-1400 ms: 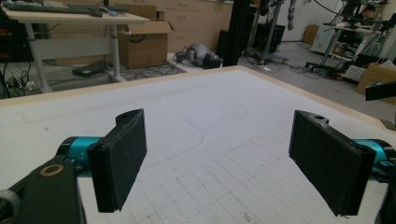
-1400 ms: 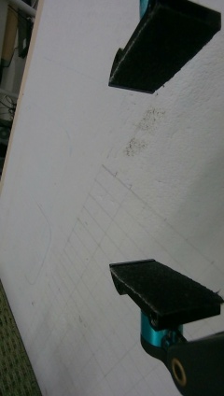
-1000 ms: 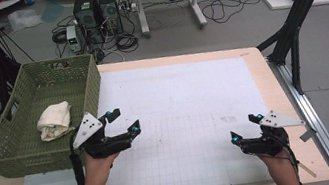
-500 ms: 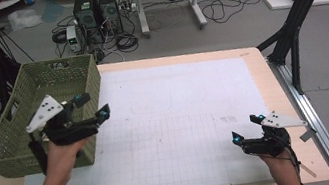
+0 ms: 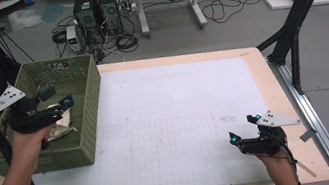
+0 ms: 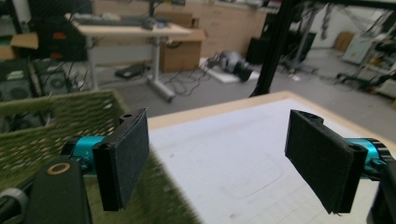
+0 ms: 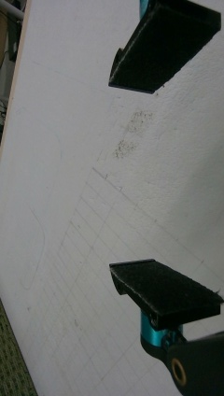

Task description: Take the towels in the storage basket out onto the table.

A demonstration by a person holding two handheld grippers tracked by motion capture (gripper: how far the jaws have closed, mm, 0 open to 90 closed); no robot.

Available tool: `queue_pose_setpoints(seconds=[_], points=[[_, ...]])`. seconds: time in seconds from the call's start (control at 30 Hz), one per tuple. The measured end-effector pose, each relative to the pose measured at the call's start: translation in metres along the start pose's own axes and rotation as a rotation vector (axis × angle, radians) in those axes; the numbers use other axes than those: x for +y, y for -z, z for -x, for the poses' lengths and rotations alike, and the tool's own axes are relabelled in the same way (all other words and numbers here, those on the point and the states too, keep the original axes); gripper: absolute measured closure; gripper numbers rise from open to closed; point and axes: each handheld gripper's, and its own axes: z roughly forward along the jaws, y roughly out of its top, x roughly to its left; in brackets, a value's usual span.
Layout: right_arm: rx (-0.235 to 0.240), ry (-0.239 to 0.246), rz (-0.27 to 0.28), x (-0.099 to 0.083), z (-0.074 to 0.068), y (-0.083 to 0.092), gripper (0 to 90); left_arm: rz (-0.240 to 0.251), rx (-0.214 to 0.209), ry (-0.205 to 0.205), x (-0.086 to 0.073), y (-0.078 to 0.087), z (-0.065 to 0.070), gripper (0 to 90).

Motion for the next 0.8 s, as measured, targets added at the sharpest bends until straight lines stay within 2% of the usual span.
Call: queue_pose_setpoints(seconds=[0.1, 0.17, 0.23, 0.3, 0.43, 0.47, 0.5, 0.53, 0.63, 0.67, 0.8], points=[[0.002, 0.007, -0.004, 0.000, -0.001, -0.001, 9.2, -0.042, 0.015, 0.026, -0.005, -0.005, -0.016, 23.2], [0.003, 0.005, -0.006, 0.000, -0.001, -0.002, 9.1, -0.083, 0.010, 0.049, -0.011, -0.010, -0.028, 30.2], [-0.002, 0.002, -0.012, 0.000, -0.001, -0.002, 9.1, -0.129, 0.015, 0.066, -0.017, -0.015, -0.040, 31.6], [-0.003, 0.005, -0.015, 0.000, 0.000, -0.002, 9.1, -0.154, 0.036, 0.085, -0.021, -0.019, -0.050, 31.5], [-0.003, 0.007, -0.016, 0.000, 0.000, -0.002, 9.2, -0.181, 0.086, 0.096, -0.026, -0.023, -0.062, 30.6], [-0.003, 0.009, -0.017, 0.000, 0.000, -0.002, 9.1, -0.203, 0.103, 0.092, -0.028, -0.025, -0.064, 30.0], [-0.004, 0.008, -0.019, 0.000, -0.001, -0.002, 9.1, -0.256, 0.137, 0.092, -0.033, -0.029, -0.068, 27.4], [-0.004, 0.008, -0.019, 0.000, -0.001, -0.002, 9.1, -0.256, 0.137, 0.092, -0.033, -0.029, -0.068, 26.5], [-0.007, 0.011, -0.020, 0.000, -0.001, -0.002, 9.1, -0.339, 0.182, 0.099, -0.039, -0.035, -0.074, 25.1], [-0.007, 0.011, -0.020, 0.000, -0.001, -0.002, 9.1, -0.339, 0.182, 0.099, -0.039, -0.035, -0.074, 25.1], [-0.003, 0.014, -0.022, -0.001, -0.001, -0.002, 9.1, -0.412, 0.252, 0.067, -0.043, -0.041, -0.075, 25.2]])
